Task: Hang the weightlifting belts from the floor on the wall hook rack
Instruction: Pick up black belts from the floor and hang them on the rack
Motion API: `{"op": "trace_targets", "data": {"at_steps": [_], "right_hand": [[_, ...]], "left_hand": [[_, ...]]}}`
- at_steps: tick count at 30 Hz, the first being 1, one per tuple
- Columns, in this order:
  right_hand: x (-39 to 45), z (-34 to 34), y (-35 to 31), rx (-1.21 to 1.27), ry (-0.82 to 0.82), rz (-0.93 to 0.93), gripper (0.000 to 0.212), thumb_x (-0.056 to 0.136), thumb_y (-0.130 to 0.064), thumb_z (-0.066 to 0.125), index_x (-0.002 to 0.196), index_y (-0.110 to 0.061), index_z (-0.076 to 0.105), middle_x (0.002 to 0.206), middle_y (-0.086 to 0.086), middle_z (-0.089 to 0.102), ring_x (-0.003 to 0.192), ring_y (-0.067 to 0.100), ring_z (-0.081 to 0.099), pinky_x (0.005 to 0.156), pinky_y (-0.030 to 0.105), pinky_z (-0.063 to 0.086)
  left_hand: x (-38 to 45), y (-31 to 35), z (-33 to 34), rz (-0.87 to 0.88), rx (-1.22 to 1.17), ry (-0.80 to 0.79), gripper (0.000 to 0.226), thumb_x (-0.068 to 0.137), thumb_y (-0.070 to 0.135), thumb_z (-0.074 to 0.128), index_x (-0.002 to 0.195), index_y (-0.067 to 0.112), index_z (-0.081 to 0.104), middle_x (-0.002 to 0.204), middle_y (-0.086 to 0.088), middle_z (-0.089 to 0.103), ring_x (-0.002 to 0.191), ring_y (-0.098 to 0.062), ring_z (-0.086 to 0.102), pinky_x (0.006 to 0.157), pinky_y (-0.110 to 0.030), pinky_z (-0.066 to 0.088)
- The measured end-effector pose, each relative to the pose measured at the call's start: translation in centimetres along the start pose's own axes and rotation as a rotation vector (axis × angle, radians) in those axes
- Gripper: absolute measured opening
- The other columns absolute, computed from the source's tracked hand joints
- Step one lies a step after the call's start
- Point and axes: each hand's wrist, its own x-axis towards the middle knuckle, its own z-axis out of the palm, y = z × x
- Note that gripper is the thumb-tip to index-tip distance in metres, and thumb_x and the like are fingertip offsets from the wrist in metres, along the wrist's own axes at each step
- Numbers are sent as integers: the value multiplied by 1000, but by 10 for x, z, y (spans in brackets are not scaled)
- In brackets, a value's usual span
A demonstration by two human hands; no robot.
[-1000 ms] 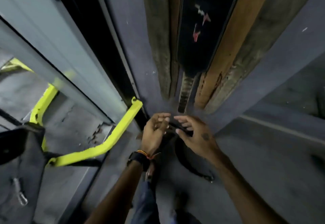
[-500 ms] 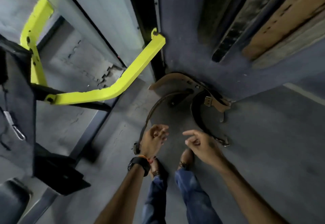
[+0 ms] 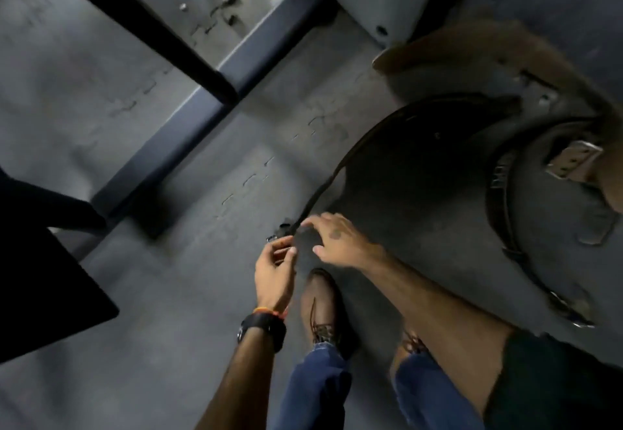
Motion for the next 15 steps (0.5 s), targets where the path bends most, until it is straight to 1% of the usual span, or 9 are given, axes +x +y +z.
{"op": "trace_targets", "data": {"at_steps": [3,5,7,9,11,12,13,14,15], "right_hand": [[83,47,-6,-306,-36,-174,61,92,-22,73,149,-20,55,150,9,55,143,33,48,119,47,43],[124,77,-5,-539,-54,-230,68,94,-28,71,157,-20,46,156,10,51,149,34,43,125,49,34],[141,91,6,-702,-54,-176,49,103,-29,58,151,-24,52,148,9,60,141,33,54,123,47,32],[128,87,17,-668,-24,-143,30,106,-30,54,133,-26,67,134,5,68,126,31,66,109,43,41],[90,65,24,-574,96,-141,26,102,-37,61,124,-26,71,120,3,70,110,32,73,92,43,49],[64,51,24,-513,193,-137,27,99,-40,66,122,-27,72,112,3,71,101,33,75,84,43,52],[30,27,16,-457,313,-124,29,95,-41,72,121,-29,74,104,1,71,90,32,76,76,42,54],[2,17,11,-407,416,-127,30,90,-41,77,119,-31,76,97,0,70,81,31,76,69,41,55],[-37,-12,-3,-386,511,-122,33,87,-39,80,119,-33,77,92,0,68,73,29,73,64,39,54]], "left_hand": [[78,-44,-12,-8,13,65,22,107,8,65,128,9,72,119,-21,79,102,-29,74,78,-33,56],[111,-69,-23,-7,53,89,23,107,7,64,128,11,72,124,-19,77,109,-31,75,85,-34,57],[121,-78,-33,14,92,75,23,105,9,68,126,18,71,128,-16,76,112,-31,73,89,-36,58],[108,-73,-42,15,142,45,39,99,15,79,135,24,66,138,-8,68,117,-25,67,100,-40,57],[84,-55,-41,4,205,10,71,88,28,91,150,27,56,144,2,55,131,-19,56,114,-40,51],[67,-38,-39,-13,191,-16,87,82,39,95,156,27,50,147,1,53,134,-18,55,117,-42,50],[42,-9,-34,-56,129,-65,98,76,53,95,159,27,49,151,-2,54,132,-21,59,115,-44,53],[20,13,-28,-113,49,-134,101,69,68,91,154,28,54,148,-4,58,124,-24,65,107,-45,58],[-13,53,-20,-155,-31,-247,88,67,77,87,138,31,66,136,-3,65,114,-26,69,97,-44,61]]}}
